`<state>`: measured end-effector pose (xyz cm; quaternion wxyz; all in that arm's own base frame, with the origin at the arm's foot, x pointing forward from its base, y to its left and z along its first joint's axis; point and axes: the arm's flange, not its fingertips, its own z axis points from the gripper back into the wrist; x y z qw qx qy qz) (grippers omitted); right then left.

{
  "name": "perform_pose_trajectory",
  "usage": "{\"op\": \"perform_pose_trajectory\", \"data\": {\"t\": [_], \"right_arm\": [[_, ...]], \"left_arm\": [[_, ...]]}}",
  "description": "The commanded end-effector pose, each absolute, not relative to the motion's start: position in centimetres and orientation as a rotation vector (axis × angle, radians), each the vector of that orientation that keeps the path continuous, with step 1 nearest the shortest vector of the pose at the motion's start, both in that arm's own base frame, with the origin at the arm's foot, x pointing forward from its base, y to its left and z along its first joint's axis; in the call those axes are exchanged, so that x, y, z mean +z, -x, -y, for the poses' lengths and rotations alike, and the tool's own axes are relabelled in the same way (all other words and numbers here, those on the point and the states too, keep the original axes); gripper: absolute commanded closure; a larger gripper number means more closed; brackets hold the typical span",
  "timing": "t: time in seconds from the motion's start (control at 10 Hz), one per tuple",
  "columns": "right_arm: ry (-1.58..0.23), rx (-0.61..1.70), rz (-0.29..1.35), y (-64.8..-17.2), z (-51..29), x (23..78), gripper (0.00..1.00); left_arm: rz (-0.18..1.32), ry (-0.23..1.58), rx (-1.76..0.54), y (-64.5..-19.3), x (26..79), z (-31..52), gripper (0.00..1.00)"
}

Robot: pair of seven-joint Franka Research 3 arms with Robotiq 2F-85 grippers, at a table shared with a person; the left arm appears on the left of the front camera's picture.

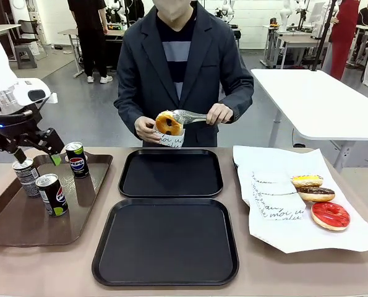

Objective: Set up donuts and drinks on trays.
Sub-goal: Pick up one Pepsi coke and place it on the Flat Tray.

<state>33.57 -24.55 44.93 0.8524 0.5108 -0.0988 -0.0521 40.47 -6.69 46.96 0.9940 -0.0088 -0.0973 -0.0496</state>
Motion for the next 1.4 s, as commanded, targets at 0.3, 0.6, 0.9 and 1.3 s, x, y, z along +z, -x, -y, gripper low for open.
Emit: {"op": "perform_pose_trajectory", "data": {"t": [0.3,0.6,0.9,1.3], "right_arm": [[-1.083,-0.108,0.207,-33.4,24.6,45.0,0.0],[-1.083,-0.108,0.207,-33.4,24.6,45.0,0.0],[-1.083,-0.108,0.207,-33.4,24.6,45.0,0.0],[-1.083,-0.108,0.207,-33.4,24.6,45.0,0.0]], "left_arm": [[0.169,0.023,-0.12,-40.1,47.4,6.4,0.0],[0.117,0.006,0.027,-39.8,45.9,7.3,0.0],[0.092,-0.081,0.112,-38.4,44.3,8.2,0.0],[0.139,-0.067,0.056,-39.0,43.1,8.2,0.0]]}}
